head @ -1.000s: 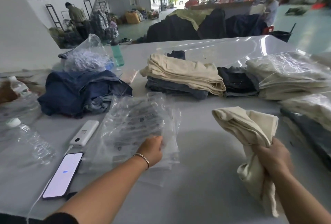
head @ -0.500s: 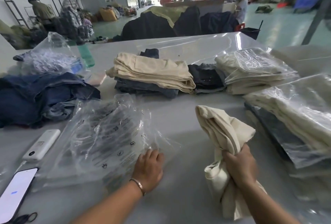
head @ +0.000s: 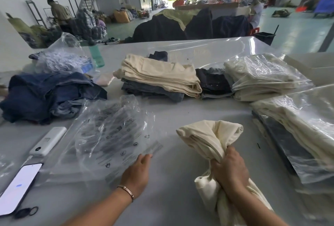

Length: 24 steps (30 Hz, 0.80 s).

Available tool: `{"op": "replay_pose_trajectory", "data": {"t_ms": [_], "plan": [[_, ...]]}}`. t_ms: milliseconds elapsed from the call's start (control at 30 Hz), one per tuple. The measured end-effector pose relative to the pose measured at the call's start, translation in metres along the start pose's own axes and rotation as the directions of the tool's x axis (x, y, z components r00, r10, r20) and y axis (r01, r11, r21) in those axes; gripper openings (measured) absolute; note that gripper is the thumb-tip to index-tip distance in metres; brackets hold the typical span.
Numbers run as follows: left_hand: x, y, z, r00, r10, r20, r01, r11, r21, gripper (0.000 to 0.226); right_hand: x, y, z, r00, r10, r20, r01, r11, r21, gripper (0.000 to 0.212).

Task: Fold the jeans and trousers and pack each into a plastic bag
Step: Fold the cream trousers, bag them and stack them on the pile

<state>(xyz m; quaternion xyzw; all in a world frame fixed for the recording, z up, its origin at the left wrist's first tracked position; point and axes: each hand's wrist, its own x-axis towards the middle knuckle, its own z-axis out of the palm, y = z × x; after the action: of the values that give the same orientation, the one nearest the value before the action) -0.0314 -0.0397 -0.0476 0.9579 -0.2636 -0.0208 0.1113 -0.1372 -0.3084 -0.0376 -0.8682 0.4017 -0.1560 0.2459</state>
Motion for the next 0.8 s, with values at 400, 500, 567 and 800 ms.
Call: {"op": "replay_pose_trajectory", "data": {"t_ms": [400, 500, 567, 800], "plan": [[0.015, 0.001, -0.012, 0.999, -0.033, 0.037, 0.043, 0.951, -0.305, 0.014, 0.000, -0.001, -0.001, 0.999, 0.000, 0.045, -0.002, 0.999, 0.033, 0.064], [0.012, 0.002, -0.016, 0.973, -0.174, 0.155, 0.228, 0.846, -0.482, 0.019, 0.001, 0.002, -0.001, 0.999, 0.031, 0.035, -0.034, 0.995, 0.094, 0.060], [0.010, -0.001, -0.014, 0.971, -0.182, 0.157, 0.235, 0.854, -0.465, 0.027, 0.002, 0.002, -0.001, 0.999, 0.035, 0.030, -0.039, 0.993, 0.114, 0.056], [0.010, -0.002, -0.017, 0.973, -0.211, 0.093, 0.230, 0.892, -0.389, 0.032, 0.005, 0.008, -0.005, 0.993, 0.111, 0.031, -0.115, 0.953, 0.280, 0.037]]}}
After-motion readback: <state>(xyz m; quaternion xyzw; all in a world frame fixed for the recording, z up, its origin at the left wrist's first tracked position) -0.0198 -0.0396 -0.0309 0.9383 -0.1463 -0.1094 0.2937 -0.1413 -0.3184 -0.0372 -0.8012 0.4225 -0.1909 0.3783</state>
